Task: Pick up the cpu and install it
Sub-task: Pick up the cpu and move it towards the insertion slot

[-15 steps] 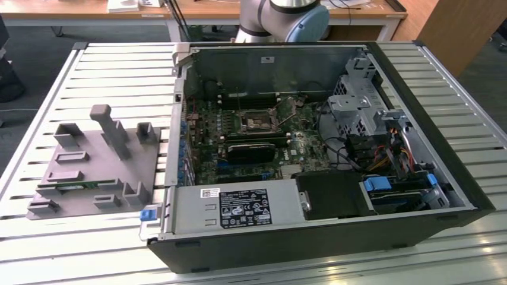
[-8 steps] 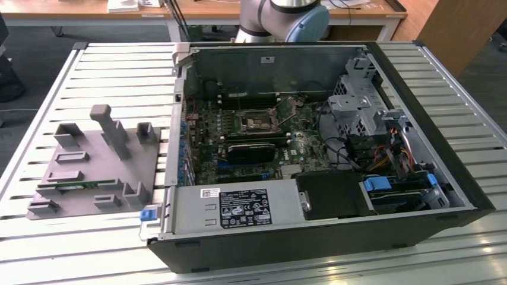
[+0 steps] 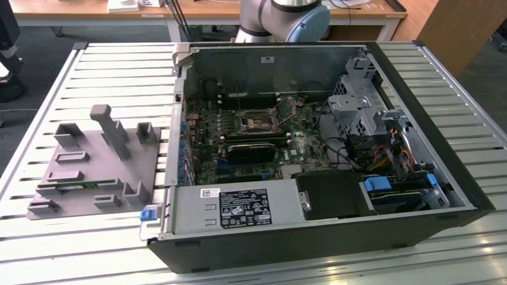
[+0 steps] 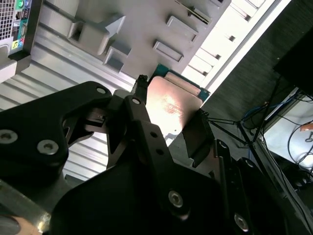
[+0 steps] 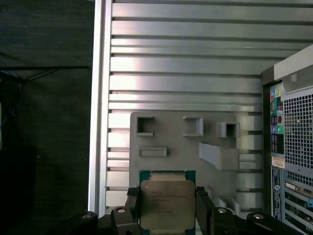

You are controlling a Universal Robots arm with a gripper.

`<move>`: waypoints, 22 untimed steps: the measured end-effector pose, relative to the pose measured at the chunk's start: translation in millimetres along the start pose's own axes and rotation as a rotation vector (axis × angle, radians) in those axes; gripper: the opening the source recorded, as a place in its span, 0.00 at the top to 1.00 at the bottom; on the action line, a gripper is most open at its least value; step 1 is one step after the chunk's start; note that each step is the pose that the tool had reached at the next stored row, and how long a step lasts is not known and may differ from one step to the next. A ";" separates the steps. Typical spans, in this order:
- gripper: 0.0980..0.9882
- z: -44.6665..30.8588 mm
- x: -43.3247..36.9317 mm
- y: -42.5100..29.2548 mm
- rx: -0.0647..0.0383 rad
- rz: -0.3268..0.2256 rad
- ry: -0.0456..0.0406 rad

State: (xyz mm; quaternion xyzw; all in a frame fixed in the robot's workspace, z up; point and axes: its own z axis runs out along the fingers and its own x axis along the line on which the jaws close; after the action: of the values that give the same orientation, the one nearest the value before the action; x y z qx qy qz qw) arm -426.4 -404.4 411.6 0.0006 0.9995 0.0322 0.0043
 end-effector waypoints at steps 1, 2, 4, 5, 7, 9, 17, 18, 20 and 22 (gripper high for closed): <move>0.50 0.1 -1.4 0.0 0.000 0.000 -0.0001; 0.50 0.1 -2.7 0.0 0.000 0.000 -0.0002; 0.50 0.1 -5.0 0.0 0.000 0.000 -0.0001; 0.50 0.1 -6.4 0.0 0.000 0.000 -0.0002; 0.50 0.3 -22.4 0.0 0.000 0.000 -0.0001; 0.50 0.3 -27.6 0.0 0.000 0.000 -0.0002; 0.50 0.4 -39.2 0.0 0.000 0.000 -0.0001; 0.50 0.4 -40.7 0.0 0.000 0.000 -0.0001; 0.50 0.5 -43.9 0.0 0.000 0.000 -0.0002; 0.50 0.5 -46.6 0.0 0.000 0.000 -0.0001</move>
State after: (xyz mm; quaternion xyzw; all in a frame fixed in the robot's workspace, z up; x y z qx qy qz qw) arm -379.8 -404.4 411.6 0.0006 0.9995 0.0322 0.0044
